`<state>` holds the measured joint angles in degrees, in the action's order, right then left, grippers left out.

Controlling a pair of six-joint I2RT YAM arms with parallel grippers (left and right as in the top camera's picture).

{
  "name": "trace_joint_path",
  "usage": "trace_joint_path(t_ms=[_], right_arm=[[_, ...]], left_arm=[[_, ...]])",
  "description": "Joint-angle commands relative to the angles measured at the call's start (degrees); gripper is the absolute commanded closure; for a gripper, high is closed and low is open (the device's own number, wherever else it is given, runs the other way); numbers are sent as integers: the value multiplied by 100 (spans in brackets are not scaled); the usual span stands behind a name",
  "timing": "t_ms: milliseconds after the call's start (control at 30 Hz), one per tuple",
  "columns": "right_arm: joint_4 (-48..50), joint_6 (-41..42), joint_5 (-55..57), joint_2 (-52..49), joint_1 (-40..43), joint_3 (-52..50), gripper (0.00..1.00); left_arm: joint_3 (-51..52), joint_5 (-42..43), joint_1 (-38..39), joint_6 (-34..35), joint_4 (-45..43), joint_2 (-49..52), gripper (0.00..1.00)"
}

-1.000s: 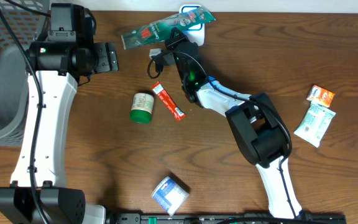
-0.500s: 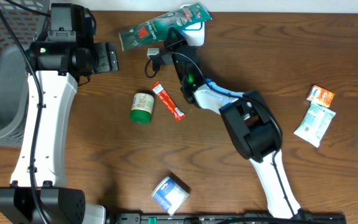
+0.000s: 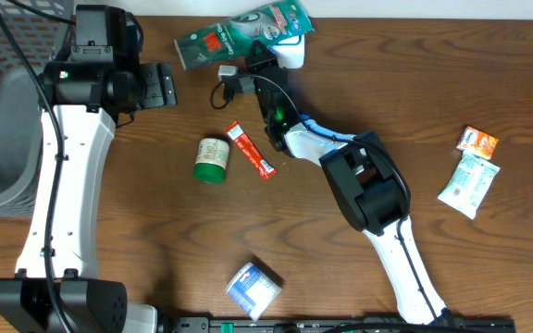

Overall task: Scan the item barcode
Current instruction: 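Hold the gloves pack against the scanner face with the right gripper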

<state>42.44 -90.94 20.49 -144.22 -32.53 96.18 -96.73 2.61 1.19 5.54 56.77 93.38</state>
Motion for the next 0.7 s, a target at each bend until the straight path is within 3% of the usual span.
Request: trace_joint_path(t_ms=[0, 167, 667], right_arm=[[-129, 1064, 485, -28, 61, 125, 99], [-505, 1707, 503, -28, 55, 125, 99], [-717, 1720, 535, -28, -271, 122, 99]], left_arm=[[9, -70, -15, -35, 17, 72, 12], [9, -70, -15, -35, 17, 72, 12], [9, -70, -15, -35, 17, 72, 12]])
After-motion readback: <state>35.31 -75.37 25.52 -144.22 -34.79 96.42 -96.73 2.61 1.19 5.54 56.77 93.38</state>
